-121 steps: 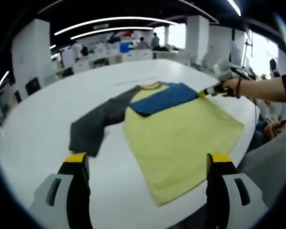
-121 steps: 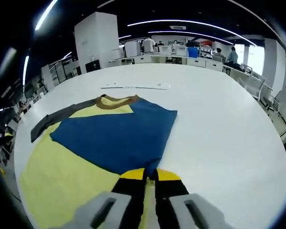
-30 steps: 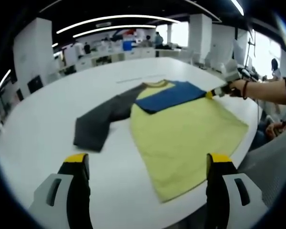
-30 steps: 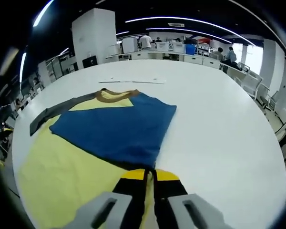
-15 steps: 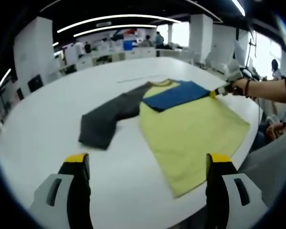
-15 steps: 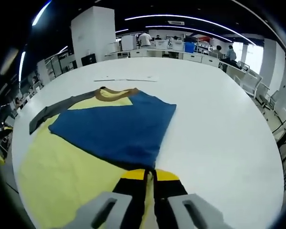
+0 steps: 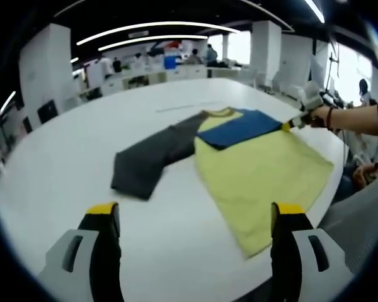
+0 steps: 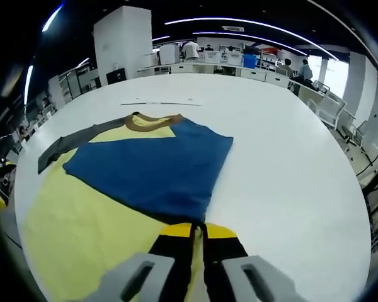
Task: Fold the garment on the visible template until the final outline fits inside the template.
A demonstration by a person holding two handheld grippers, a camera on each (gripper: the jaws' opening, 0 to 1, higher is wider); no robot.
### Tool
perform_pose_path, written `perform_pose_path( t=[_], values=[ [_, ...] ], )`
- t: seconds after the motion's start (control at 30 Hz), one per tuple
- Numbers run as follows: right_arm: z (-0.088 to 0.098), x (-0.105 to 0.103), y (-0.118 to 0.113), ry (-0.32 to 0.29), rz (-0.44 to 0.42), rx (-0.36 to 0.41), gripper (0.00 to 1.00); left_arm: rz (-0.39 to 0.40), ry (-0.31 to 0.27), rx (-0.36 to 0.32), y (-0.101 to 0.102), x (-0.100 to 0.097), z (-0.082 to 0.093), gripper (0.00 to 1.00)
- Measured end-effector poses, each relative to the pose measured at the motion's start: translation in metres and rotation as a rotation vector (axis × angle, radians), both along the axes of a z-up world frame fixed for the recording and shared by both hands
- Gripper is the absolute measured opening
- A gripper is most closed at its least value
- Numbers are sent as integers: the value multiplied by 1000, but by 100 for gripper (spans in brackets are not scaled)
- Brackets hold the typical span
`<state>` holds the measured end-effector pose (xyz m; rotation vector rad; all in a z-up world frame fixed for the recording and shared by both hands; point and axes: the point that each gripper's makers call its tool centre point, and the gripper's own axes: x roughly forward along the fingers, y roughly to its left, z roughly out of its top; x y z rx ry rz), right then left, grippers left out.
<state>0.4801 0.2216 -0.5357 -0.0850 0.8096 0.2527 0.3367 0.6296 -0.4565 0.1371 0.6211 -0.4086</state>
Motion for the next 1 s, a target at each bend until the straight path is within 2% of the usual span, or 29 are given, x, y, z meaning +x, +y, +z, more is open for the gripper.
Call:
perform_pose_path(
  t=[0.4,0.5,0.63,0.83,1.0],
  values=[
    [-1,3,-8,4,-3,-1,3,5,-2,3,1,1,0,95],
    [2,3,-7,6,-74,64,7,7,-1,5,2,1,0,94],
    [10,5,-5,-21,-66,58,23,7,-1,5,2,2,0,94],
    [23,5,6,-51,-48,103,47,2,-6,14,5,9,-1,93],
    [33,-3,16,-66,-16,117,58,0,-20,19,7,24,-2,90]
  ],
)
